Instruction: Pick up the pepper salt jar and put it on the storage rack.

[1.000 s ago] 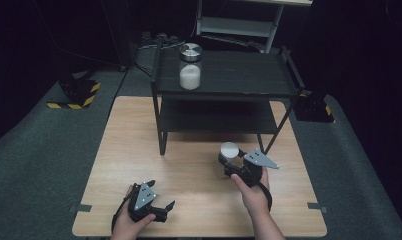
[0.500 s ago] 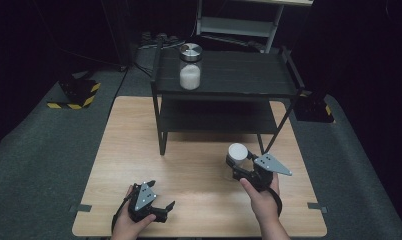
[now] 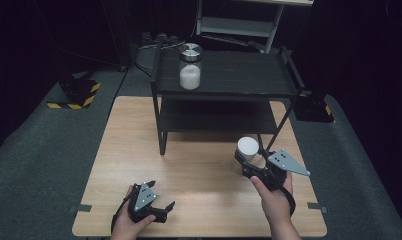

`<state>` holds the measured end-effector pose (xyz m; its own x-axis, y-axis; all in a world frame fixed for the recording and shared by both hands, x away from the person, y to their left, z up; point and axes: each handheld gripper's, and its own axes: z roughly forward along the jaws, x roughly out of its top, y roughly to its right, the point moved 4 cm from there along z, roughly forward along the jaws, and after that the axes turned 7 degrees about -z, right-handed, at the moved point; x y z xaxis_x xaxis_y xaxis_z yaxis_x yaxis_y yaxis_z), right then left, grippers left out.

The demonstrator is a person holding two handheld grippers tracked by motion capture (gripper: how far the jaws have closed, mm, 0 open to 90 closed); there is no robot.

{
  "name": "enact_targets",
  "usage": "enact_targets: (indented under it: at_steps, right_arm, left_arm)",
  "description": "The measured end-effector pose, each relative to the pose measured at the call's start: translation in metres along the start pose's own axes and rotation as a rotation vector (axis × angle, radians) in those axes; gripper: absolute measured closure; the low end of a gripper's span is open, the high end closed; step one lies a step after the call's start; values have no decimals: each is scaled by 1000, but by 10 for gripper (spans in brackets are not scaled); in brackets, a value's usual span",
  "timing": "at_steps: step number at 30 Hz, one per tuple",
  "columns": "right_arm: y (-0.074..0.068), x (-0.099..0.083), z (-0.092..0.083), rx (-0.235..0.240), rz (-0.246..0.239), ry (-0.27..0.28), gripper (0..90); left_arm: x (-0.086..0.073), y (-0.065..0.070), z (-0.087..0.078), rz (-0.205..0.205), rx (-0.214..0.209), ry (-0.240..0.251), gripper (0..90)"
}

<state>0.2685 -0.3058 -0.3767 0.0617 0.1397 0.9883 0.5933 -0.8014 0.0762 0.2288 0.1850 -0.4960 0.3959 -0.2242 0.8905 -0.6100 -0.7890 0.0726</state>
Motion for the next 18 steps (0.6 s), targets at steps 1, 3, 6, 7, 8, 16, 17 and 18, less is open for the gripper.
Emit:
enact_targets:
  at_steps: [1,3,6,7,8,16,17,18]
  right_arm:
    - [0,3,-1,-2,-3,2,334]
    - [0,8,-4,-4,-3,10,334]
    - [3,15,-7,-3,6,27,335]
    - [2,18,-8,-8,2,33,334]
    - [2,20,-8,-11,-2,36,334]
    - [0,41,-9,-16,-23,54,334]
    - [0,43,-9,-15,-21,58,335]
    - [0,45,-9,-15,-17,59,335]
  left_arm:
    - [0,1,0,3,0,-1,9]
    - [0,2,0,10,0,-3,9]
    - [1,3,0,20,6,-8,9]
    - [1,3,0,21,5,-10,9]
    - [1,3,1,22,5,-12,9]
    - [2,5,1,32,9,-18,9]
    - [2,5,1,31,9,-18,9]
    - [2,4,1,30,8,-18,9]
